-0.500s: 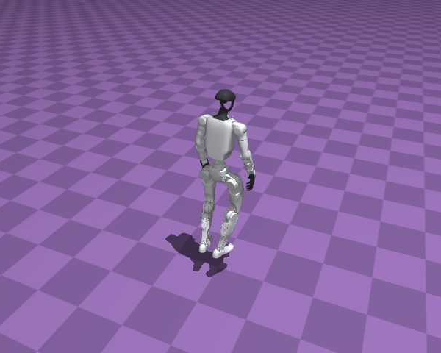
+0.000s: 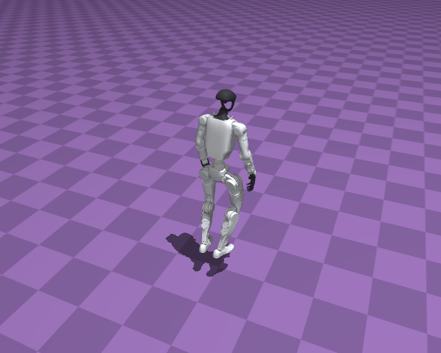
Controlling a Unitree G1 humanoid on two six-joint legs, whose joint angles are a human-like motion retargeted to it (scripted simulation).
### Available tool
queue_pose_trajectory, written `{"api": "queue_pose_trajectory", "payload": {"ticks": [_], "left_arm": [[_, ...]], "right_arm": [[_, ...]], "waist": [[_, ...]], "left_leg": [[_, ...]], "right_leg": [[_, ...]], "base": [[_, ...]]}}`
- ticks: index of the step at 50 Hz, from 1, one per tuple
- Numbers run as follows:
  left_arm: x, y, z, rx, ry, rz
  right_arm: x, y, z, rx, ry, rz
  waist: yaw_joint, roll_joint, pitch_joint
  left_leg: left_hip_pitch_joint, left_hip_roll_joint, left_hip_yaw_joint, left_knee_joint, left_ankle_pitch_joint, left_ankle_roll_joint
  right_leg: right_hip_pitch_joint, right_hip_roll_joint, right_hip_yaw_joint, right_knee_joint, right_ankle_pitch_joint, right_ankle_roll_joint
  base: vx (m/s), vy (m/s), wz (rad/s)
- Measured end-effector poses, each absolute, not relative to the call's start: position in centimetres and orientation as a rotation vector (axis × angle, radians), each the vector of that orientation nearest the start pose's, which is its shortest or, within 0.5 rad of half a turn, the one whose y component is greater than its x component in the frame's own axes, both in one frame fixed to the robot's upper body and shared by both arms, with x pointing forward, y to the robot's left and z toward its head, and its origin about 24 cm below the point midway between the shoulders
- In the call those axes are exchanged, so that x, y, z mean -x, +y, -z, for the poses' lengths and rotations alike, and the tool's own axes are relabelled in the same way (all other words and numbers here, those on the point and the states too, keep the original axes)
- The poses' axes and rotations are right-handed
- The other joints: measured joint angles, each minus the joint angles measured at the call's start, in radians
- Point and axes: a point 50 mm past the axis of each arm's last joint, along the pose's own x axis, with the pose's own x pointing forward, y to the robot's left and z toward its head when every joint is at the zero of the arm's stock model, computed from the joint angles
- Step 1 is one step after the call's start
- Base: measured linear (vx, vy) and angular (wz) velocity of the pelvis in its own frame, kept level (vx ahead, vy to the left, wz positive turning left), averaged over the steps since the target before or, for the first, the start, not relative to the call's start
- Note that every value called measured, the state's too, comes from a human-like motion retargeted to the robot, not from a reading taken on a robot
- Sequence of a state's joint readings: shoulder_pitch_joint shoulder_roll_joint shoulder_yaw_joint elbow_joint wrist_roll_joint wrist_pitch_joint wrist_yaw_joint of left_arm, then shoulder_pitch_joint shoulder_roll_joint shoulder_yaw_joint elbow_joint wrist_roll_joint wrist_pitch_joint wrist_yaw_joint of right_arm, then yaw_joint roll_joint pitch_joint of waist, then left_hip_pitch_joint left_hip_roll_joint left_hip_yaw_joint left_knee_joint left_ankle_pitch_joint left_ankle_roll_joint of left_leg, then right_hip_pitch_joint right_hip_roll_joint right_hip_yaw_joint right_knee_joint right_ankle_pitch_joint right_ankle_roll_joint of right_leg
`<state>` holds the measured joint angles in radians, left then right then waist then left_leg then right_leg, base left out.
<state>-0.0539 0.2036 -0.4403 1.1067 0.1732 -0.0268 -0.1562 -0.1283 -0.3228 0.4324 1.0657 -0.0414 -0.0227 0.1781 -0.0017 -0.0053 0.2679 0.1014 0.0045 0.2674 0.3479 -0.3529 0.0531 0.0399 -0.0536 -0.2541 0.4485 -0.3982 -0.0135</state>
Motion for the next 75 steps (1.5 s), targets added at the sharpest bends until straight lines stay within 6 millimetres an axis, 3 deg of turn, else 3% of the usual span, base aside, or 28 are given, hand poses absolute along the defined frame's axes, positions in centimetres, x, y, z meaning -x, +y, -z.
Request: {"api": "queue_pose_trajectory", "payload": {"ticks": [57, 75], "left_arm": [[-13.7, 16.5, 15.1, -0.518, 0.992, 0.569], [-15.3, 17.0, 14.3, -0.508, 0.937, 0.545]], "right_arm": [[-16.7, -21.4, 13.4, 0.569, 1.007, -0.479], [-15.7, -20.9, 14.0, 0.548, 1.032, -0.501]], "waist": [[0.001, 0.006, -0.024], [0.03, 0.006, -0.032]], "left_leg": [[-0.032, -0.014, 0.002, -0.057, 0.032, -0.004], [-0.086, 0.001, -0.015, -0.018, 0.018, -0.024]], "right_leg": [[-0.069, -0.006, 0.022, 0.024, 0.024, 0.002], [-0.101, -0.006, -0.011, 0.046, 0.021, -0.011]], "base": [[0.0, 0.0, 0.0], [0.0, -0.01, 0.07]]}}
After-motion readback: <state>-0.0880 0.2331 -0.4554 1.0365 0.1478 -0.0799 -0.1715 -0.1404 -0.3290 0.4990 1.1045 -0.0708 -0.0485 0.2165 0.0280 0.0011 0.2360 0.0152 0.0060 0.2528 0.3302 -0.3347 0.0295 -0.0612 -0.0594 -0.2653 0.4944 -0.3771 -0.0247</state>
